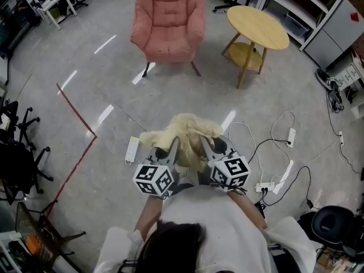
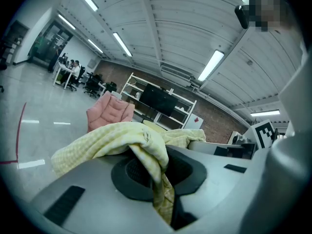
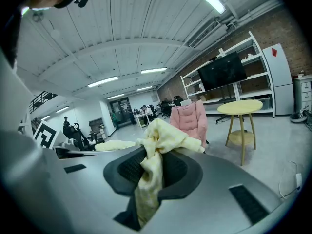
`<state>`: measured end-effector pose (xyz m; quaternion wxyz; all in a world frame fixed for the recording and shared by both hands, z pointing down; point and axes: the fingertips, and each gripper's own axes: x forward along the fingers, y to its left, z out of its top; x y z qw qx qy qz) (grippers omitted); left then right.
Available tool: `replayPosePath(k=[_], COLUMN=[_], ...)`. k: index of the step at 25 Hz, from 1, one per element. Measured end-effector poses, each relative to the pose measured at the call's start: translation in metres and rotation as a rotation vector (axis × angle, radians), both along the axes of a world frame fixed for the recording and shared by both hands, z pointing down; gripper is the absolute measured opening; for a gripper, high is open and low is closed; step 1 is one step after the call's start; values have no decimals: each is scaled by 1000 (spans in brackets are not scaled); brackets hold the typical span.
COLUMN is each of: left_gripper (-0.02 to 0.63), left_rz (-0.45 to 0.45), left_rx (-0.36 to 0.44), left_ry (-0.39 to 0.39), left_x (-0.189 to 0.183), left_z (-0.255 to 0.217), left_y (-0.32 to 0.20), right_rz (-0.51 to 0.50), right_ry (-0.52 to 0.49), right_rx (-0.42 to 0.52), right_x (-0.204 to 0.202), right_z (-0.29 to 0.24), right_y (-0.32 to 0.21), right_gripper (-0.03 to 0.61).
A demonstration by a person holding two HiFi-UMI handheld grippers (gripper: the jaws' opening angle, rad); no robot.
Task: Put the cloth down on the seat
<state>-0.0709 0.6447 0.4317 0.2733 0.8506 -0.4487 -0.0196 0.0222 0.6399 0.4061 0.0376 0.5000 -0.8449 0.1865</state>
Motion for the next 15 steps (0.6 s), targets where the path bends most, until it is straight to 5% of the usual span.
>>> replayPosePath(k=[15], left_gripper=[60], left_rz=[-25], left_rx=[-42], left_ry=[-18], left_x=[24], left_z=[10], left_y=[-93], right_rz=[-43], right_ry=[13], right_rx=[-24], right_x=[23], right_z=[10], right_y=[-99], right_gripper=[83])
